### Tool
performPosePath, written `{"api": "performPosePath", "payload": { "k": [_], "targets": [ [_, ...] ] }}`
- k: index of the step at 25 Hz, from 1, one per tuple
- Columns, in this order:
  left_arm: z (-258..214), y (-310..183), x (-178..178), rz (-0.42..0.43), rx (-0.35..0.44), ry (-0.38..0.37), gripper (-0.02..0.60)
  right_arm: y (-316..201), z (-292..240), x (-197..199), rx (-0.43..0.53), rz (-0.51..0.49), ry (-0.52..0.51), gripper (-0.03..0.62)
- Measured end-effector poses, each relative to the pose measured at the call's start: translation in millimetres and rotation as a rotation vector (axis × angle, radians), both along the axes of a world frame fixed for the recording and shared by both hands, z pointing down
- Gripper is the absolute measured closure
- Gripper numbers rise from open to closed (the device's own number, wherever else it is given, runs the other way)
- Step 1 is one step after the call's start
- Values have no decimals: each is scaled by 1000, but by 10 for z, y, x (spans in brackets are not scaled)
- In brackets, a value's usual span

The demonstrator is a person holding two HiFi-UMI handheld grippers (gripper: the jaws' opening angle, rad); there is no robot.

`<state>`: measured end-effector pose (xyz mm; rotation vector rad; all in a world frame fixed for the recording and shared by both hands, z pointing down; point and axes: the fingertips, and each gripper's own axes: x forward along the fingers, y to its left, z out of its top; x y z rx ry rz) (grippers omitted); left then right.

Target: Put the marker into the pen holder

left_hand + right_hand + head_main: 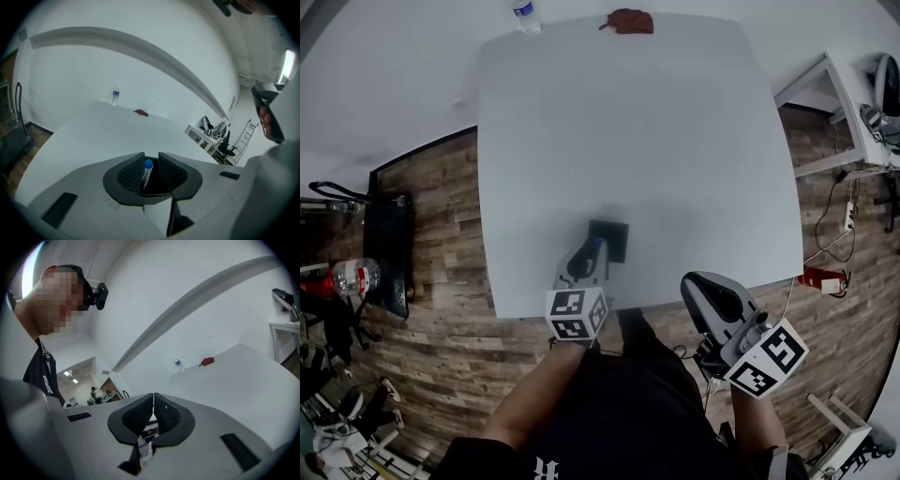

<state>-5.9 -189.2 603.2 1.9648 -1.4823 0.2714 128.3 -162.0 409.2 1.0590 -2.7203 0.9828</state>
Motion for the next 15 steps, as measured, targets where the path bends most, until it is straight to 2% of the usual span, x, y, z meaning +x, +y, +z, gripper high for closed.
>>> {"api": "performPosePath", "payload": {
  "k": [3, 8, 15],
  "targets": [
    [-12, 21, -125, -30, -1, -9, 509, -6, 3, -83, 6, -23, -9, 579],
    [-186, -2, -314, -53, 42, -12, 509, 1, -37, -256, 28, -54, -12, 579],
    [-646, -32, -438, -6, 144, -21, 522, 44, -98, -544, 59, -80, 1, 579]
  ]
}}
